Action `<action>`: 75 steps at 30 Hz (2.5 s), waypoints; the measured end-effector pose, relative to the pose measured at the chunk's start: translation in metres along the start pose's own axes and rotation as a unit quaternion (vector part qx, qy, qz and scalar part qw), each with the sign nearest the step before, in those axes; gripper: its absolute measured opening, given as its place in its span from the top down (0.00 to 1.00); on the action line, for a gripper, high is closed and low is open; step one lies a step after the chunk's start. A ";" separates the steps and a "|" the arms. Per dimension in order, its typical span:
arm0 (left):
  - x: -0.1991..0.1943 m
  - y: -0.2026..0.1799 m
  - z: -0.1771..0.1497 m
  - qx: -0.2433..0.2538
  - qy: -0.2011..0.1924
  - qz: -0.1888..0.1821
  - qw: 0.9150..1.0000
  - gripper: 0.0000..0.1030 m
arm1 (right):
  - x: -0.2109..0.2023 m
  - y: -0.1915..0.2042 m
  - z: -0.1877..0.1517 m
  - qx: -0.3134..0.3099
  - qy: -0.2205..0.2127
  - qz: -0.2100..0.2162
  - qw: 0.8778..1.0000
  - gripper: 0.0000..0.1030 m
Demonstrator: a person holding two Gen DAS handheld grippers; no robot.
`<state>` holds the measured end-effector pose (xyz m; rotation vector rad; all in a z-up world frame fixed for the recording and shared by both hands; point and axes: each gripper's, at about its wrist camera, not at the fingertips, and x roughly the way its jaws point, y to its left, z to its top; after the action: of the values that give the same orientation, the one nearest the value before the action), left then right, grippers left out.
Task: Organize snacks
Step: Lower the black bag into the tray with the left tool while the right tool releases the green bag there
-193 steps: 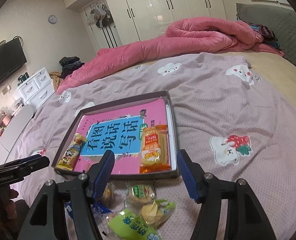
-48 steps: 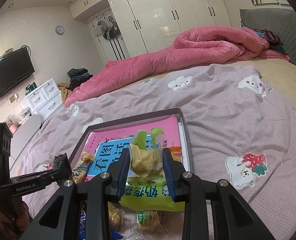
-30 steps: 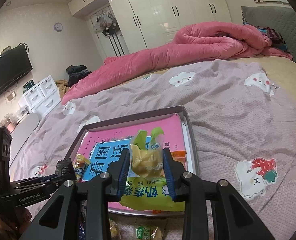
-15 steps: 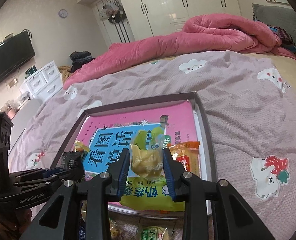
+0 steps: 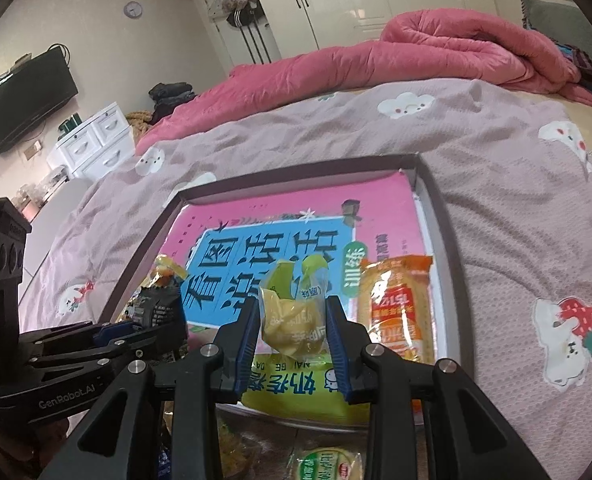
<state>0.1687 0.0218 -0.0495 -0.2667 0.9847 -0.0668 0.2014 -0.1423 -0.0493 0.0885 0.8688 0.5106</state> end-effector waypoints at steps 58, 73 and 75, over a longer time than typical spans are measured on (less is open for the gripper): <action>-0.008 -0.002 -0.001 -0.006 0.009 -0.026 1.000 0.58 | -0.006 -0.009 0.000 0.026 0.027 0.021 0.999 0.61; -0.027 0.003 -0.001 -0.016 -0.002 -0.025 1.000 0.44 | -0.030 -0.018 0.002 0.042 -0.002 0.019 0.999 0.48; -0.031 0.004 -0.001 -0.019 -0.005 -0.026 0.999 0.42 | -0.035 -0.020 0.003 0.044 -0.009 0.018 0.999 0.46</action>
<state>0.1506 0.0312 -0.0263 -0.3265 0.9693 -0.0946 0.1926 -0.1755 -0.0282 0.1893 0.8737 0.5048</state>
